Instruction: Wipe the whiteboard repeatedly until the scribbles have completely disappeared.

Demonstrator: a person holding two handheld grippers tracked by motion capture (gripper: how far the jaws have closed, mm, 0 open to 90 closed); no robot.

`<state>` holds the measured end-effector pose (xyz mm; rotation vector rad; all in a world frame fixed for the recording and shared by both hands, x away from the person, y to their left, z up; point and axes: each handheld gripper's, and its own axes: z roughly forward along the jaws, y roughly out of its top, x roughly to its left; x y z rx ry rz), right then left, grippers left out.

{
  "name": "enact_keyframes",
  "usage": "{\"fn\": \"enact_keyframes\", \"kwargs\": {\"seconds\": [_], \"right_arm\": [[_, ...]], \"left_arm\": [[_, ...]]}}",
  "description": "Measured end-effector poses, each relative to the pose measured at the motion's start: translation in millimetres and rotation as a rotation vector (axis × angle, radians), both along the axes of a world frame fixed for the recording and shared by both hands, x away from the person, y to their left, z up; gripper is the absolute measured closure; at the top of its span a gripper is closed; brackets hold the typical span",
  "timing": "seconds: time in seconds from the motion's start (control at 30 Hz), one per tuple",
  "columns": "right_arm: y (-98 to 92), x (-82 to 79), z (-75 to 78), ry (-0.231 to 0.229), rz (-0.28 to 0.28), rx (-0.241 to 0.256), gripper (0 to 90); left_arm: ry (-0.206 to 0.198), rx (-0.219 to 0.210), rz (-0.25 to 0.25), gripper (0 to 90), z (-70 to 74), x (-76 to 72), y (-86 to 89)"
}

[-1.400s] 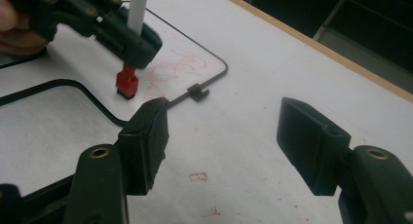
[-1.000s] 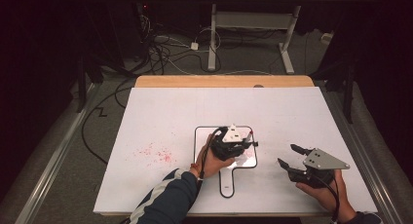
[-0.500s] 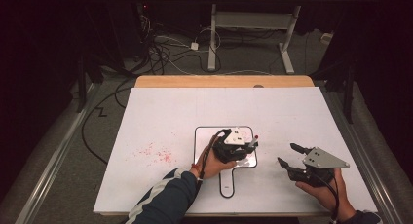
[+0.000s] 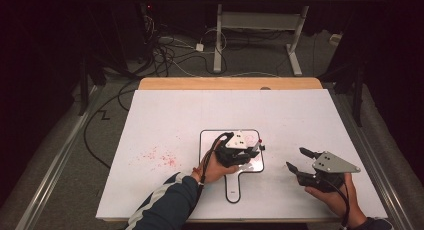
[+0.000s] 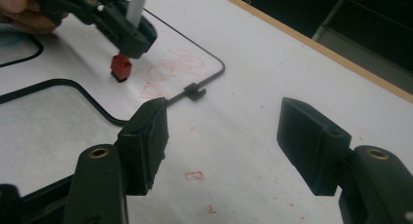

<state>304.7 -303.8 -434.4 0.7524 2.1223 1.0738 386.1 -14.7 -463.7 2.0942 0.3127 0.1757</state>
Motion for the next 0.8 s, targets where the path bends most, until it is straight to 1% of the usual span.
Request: {"fn": "enact_keyframes", "kwargs": {"seconds": [0.07, 0.17, 0.2, 0.33, 0.43, 0.5, 0.53, 0.57, 0.63, 0.7, 0.77, 0.8], "right_arm": [[1.5, 0.2, -0.3, 0.0, 0.005, -0.003, 36.7], [3.5, 1.8, -1.4, 0.007, 0.008, -0.009, 36.7], [4.0, 2.1, -1.6, 0.007, 0.009, -0.012, 36.7], [3.2, 0.4, -1.3, 0.005, 0.016, -0.013, 36.7], [-0.7, -1.9, -1.2, 0.001, 0.013, -0.011, 36.7], [-3.8, -3.4, -1.0, -0.006, 0.01, -0.014, 36.7], [-5.3, -3.7, -0.7, -0.006, 0.008, -0.01, 36.8], [-6.5, -3.8, -0.1, -0.007, 0.006, -0.004, 36.7], [-7.4, -4.0, -0.3, -0.005, 0.008, 0.001, 36.7], [-7.1, -3.9, -1.0, -0.003, 0.011, -0.008, 36.8], [-6.4, -3.8, -1.6, 0.0, 0.012, -0.015, 36.8], [-6.1, -4.1, -1.4, 0.001, 0.012, -0.012, 36.7]], "left_arm": [[-0.008, 0.01, -0.005, 78.6, 0.8, -2.0, -1.3], [-0.014, 0.03, -0.011, 78.7, 3.0, 2.0, -9.7], [-0.018, 0.039, -0.014, 78.7, 3.8, 4.3, -13.2], [-0.005, 0.04, -0.015, 78.6, 5.5, 16.1, -31.1], [-0.022, 0.064, -0.024, 78.7, 7.9, 23.7, -47.8], [-0.031, 0.069, -0.023, 78.6, 8.1, 26.0, -52.4], [-0.022, 0.06, -0.018, 78.6, 7.7, 27.2, -52.6], [-0.003, 0.045, -0.011, 78.6, 6.9, 27.9, -51.6], [0.024, 0.026, -0.009, 78.6, 6.0, 26.7, -48.1], [0.023, 0.026, -0.029, 78.7, 5.6, 21.4, -45.3], [0.031, 0.014, -0.051, 78.6, 3.8, 15.8, -42.1], [0.032, 0.012, -0.054, 78.7, 3.7, 13.7, -40.9]]}}
